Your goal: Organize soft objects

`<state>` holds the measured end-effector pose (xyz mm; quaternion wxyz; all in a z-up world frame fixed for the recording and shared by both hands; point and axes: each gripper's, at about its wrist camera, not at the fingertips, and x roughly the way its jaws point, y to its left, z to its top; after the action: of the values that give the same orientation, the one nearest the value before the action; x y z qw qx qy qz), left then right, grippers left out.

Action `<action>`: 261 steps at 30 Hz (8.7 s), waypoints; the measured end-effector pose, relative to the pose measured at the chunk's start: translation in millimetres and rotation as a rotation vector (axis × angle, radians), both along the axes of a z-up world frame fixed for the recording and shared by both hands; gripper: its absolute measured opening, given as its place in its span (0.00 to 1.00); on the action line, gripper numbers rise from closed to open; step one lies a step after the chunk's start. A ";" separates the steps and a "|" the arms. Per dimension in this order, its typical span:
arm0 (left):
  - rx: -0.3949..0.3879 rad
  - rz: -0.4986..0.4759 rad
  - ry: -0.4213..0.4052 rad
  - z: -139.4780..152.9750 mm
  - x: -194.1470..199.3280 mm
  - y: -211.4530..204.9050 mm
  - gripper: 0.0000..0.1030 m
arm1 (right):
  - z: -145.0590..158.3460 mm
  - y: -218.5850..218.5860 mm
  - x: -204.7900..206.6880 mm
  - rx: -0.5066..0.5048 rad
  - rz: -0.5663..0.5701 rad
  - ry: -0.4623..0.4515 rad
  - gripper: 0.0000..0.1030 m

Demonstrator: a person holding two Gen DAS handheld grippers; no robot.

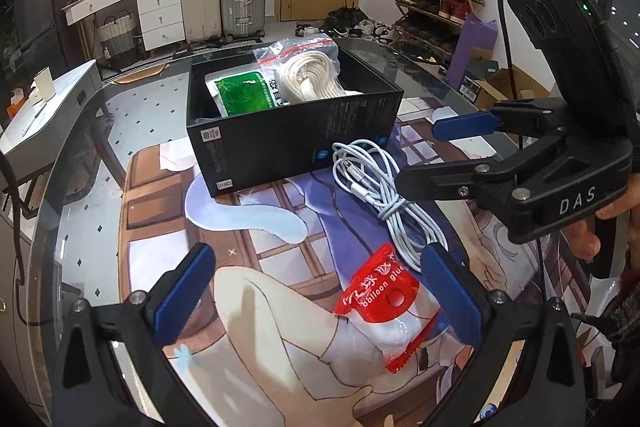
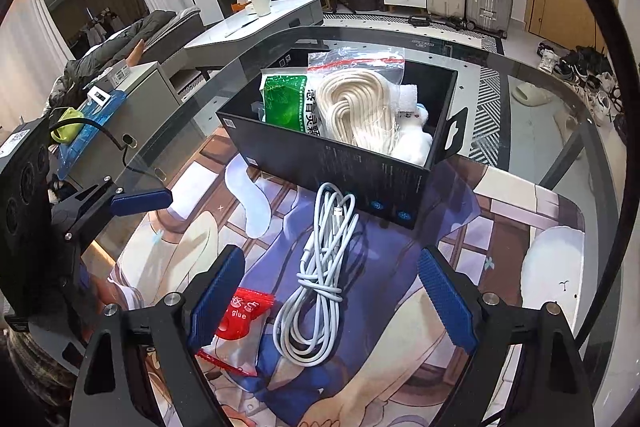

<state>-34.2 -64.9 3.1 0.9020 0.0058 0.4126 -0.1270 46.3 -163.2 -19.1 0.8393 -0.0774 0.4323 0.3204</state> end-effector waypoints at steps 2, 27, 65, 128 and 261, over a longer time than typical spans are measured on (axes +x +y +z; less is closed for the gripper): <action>0.006 -0.013 0.007 -2.3 -1.2 -3.1 1.00 | -2.4 0.8 0.8 -0.003 -0.002 0.011 0.87; -0.012 -0.221 0.054 -26.0 -17.6 -17.6 1.00 | -39.9 16.7 13.5 -0.014 0.004 0.074 0.81; 0.077 -0.281 0.037 -32.9 -14.8 -42.7 0.56 | -57.8 44.1 -2.6 -0.151 0.027 -0.028 0.32; 0.062 0.041 -0.090 48.8 55.7 22.5 0.50 | 48.0 9.1 3.2 0.005 0.010 -0.151 0.31; -0.055 0.176 -0.261 2.3 51.5 49.5 0.97 | -6.3 -36.5 12.6 0.249 -0.216 -0.405 0.99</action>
<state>17.3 -15.5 5.4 0.9554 -0.0386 0.2872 -0.0566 58.8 -199.7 -25.4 0.9411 0.0106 0.2184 0.2579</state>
